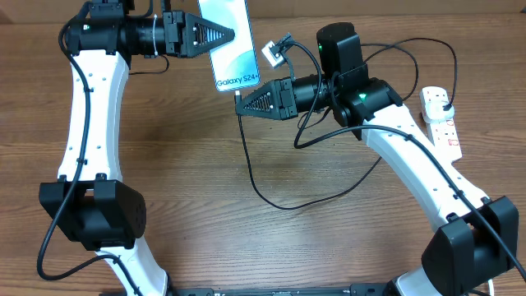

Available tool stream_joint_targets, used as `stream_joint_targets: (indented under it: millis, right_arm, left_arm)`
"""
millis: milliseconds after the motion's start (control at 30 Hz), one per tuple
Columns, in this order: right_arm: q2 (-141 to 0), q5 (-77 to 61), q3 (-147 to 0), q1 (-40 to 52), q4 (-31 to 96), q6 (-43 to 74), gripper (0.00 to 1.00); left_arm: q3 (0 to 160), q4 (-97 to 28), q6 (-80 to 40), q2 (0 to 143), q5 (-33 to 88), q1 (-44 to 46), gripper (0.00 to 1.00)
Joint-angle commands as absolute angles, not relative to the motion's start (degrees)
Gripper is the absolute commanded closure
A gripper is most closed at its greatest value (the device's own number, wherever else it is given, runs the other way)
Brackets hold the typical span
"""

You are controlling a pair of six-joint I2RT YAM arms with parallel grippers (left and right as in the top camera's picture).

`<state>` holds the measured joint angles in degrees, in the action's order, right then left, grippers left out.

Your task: Plug charger to phone and switch on socket

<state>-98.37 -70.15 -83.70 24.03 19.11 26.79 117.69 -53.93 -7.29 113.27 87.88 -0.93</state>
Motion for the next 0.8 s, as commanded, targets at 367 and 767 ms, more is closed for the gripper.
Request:
stream_joint_targets:
  millis: [367, 767]
  right_arm:
    - [-97.1, -71.0, -84.8, 23.5, 18.1, 26.6, 0.96]
    - [-97.1, -70.4, -84.8, 23.3, 19.8, 25.1, 0.96]
  left_arm:
    - [118.2, -53.5, -6.6, 112.8, 90.7, -0.7, 0.96]
    - [118.2, -53.7, -7.4, 112.8, 90.7, -0.7, 0.96]
